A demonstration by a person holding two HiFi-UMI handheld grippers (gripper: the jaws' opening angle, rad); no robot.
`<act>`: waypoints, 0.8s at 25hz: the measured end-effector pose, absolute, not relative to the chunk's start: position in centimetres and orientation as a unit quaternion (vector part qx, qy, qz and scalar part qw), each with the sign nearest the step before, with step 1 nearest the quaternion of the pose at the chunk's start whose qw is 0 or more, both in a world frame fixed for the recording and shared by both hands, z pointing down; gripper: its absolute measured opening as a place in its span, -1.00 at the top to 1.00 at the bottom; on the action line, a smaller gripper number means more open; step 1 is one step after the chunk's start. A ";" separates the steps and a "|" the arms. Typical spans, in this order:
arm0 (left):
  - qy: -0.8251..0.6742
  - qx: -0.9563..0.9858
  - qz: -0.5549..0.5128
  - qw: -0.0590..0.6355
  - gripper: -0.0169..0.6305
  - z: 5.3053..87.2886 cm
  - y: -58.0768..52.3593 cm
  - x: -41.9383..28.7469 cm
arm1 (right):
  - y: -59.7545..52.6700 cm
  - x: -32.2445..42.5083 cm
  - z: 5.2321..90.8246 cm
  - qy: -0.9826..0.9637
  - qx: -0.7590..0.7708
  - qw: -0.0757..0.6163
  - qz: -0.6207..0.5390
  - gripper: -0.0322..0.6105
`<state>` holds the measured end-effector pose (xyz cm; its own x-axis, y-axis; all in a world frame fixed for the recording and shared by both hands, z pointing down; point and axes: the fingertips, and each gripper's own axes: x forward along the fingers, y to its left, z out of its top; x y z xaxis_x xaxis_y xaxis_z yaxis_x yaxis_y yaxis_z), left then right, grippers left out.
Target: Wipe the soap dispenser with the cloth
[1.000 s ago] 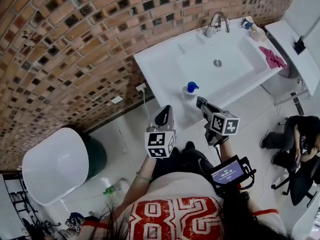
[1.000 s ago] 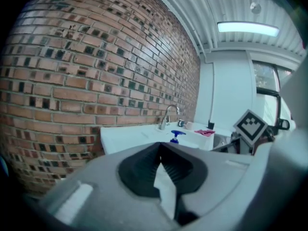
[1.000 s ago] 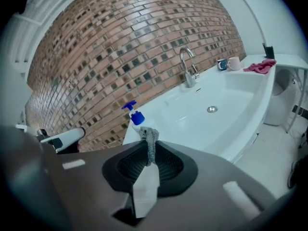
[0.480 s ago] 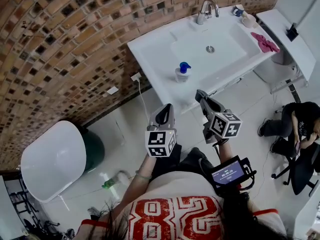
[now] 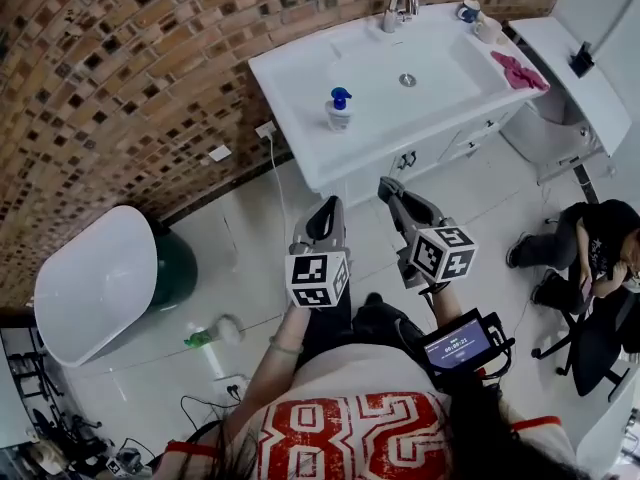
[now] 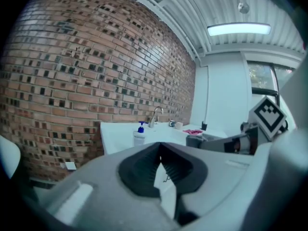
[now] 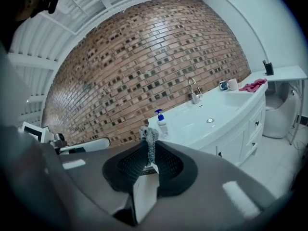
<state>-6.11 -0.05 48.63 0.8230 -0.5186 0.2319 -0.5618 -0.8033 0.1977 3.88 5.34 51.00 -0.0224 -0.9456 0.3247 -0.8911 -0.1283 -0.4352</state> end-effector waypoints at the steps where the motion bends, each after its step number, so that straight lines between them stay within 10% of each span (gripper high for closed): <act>1: -0.289 0.945 0.086 0.127 0.93 48.7 1.1 -6.1 | 6.4 3.8 51.1 0.662 -0.694 0.050 -0.279 0.75; 20: -0.303 0.945 0.079 0.099 0.94 47.0 6.8 -9.8 | 10.9 -1.0 49.3 0.695 -0.673 0.055 -0.249 0.76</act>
